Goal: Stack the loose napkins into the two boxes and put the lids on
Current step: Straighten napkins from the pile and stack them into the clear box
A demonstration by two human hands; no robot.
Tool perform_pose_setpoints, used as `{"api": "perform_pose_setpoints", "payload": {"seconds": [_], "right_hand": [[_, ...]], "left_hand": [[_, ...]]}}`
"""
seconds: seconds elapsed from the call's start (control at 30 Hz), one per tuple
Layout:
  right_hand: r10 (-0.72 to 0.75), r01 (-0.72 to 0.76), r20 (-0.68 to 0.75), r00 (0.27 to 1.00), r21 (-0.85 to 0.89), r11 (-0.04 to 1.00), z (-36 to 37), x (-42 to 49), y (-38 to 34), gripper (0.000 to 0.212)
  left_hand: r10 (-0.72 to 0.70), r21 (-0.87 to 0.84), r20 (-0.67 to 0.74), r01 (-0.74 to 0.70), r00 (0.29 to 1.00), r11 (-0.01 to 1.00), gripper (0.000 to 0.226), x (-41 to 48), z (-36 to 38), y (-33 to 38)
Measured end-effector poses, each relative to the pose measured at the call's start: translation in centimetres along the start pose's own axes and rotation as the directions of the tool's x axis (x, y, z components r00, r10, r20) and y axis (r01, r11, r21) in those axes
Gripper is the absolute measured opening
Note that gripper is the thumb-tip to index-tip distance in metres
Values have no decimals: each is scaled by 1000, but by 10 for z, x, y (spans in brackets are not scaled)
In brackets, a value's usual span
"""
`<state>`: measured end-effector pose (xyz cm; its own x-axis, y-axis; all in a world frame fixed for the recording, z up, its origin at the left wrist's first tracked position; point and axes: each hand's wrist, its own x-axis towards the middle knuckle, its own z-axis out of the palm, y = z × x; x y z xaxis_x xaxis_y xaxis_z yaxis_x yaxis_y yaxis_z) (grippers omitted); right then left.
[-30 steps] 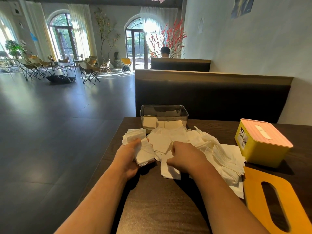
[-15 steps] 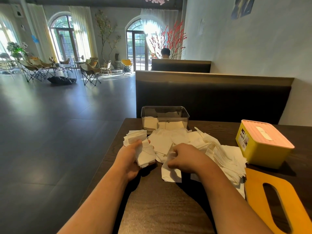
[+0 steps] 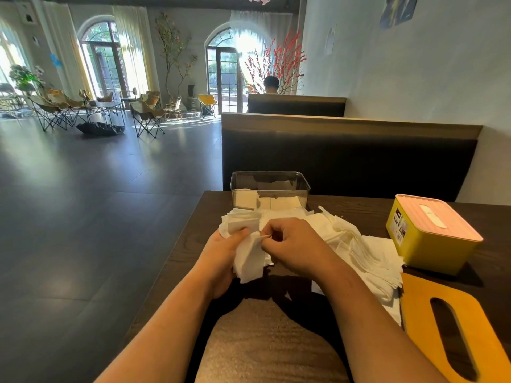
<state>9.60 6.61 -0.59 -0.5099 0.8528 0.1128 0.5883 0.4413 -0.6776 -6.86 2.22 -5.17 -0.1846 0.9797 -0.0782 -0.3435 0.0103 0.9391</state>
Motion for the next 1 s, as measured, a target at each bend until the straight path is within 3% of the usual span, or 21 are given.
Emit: {"api": "perform_pose_setpoints", "payload": {"seconds": [0.13, 0.3, 0.37, 0.47, 0.5, 0.57, 0.63, 0.67, 0.8, 1.0], "right_hand": [[-68, 68, -96, 993, 6, 998, 11, 2, 2, 11], [-42, 49, -192, 981, 35, 998, 27, 10, 6, 30], [-29, 51, -243, 970, 87, 995, 32, 11, 10, 41], [40, 69, -395, 918, 257, 964, 29, 13, 17, 34], [50, 56, -421, 905, 236, 970, 26, 14, 20, 32], [-10, -17, -396, 918, -64, 998, 23, 19, 30, 34], [-44, -73, -273, 961, -403, 912, 26, 23, 39, 42], [-19, -85, -214, 977, -470, 879, 27, 23, 42, 45], [56, -105, -103, 993, -558, 823, 28, 24, 47, 58], [62, -137, -145, 987, -590, 796, 35, 29, 47, 55]], "left_hand": [[-65, 29, 114, 62, 991, 998, 37, -6, 7, 2], [-272, -88, 147, 286, 951, 954, 72, -2, 1, 0], [-260, -95, 182, 280, 948, 955, 69, -3, 1, 0], [-223, -124, 109, 236, 969, 964, 48, -3, 1, 5], [-228, -163, 59, 235, 972, 958, 44, -2, 0, 6], [-235, -240, -52, 216, 971, 946, 38, 3, -4, 7], [-235, -284, -149, 186, 961, 941, 35, 6, -7, 7], [-232, -303, -188, 168, 954, 938, 33, 7, -9, 7], [-225, -358, -265, 121, 938, 926, 31, 8, -10, 9], [-251, -333, -299, 145, 921, 932, 40, 9, -7, 8]]}}
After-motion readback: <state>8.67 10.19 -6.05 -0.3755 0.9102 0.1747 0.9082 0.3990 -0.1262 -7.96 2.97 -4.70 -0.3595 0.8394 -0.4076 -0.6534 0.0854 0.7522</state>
